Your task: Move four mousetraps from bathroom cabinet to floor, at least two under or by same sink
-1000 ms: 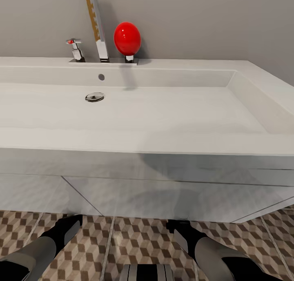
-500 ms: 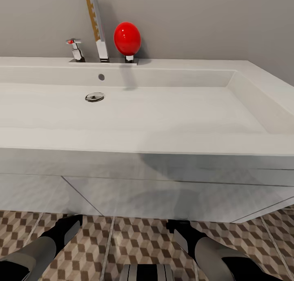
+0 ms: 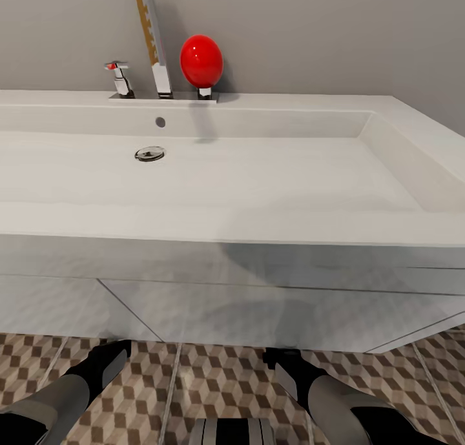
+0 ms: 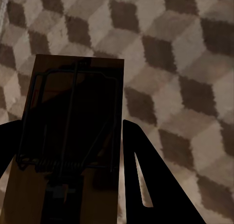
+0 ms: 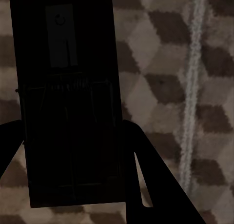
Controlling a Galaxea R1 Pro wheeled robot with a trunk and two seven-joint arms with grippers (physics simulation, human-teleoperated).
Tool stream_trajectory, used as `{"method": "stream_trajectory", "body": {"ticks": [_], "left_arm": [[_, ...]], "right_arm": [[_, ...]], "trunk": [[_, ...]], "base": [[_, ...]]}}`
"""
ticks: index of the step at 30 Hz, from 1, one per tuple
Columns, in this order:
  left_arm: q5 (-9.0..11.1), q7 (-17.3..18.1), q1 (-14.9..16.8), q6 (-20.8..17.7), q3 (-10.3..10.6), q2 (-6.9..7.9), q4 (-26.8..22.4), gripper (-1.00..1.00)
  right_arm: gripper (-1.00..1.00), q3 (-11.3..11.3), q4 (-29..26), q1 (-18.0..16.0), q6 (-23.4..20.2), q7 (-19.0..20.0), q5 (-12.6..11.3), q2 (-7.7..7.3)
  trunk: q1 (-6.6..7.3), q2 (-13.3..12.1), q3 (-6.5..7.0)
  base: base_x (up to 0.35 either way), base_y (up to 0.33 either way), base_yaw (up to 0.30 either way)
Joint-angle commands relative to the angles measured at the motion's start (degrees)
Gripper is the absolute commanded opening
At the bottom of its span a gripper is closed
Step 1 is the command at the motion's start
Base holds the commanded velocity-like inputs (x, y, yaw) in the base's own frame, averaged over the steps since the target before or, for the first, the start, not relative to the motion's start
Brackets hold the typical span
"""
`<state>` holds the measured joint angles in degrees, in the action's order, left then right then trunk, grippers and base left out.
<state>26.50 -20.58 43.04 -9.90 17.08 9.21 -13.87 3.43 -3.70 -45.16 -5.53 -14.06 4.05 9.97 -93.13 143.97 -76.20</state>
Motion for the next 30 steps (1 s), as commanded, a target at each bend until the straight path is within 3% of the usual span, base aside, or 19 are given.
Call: {"method": "stream_trajectory", "body": {"ticks": [1,19,30], "left_arm": [[0.03,-0.33,0.03,-0.59,0.68,0.03,-0.2,-1.0],[0.04,-0.33,0.03,-0.58,0.68,0.02,-0.19,-1.0],[0.04,-0.33,0.03,-0.59,0.68,0.02,-0.2,-1.0]], "right_arm": [[-1.0,0.35,-0.43,-1.71,-0.5,-0.18,0.27,0.03],[-1.0,0.78,0.04,-1.86,-1.41,-0.09,-0.07,0.03],[-1.0,2.74,0.1,-1.86,-1.58,-0.09,-0.09,0.03]], "trunk": [[0.01,0.01,-0.03],[0.01,0.01,-0.03],[0.01,0.01,-0.03]], "base": [[0.0,0.0,0.0],[0.0,0.0,0.0],[0.0,0.0,0.0]]}}
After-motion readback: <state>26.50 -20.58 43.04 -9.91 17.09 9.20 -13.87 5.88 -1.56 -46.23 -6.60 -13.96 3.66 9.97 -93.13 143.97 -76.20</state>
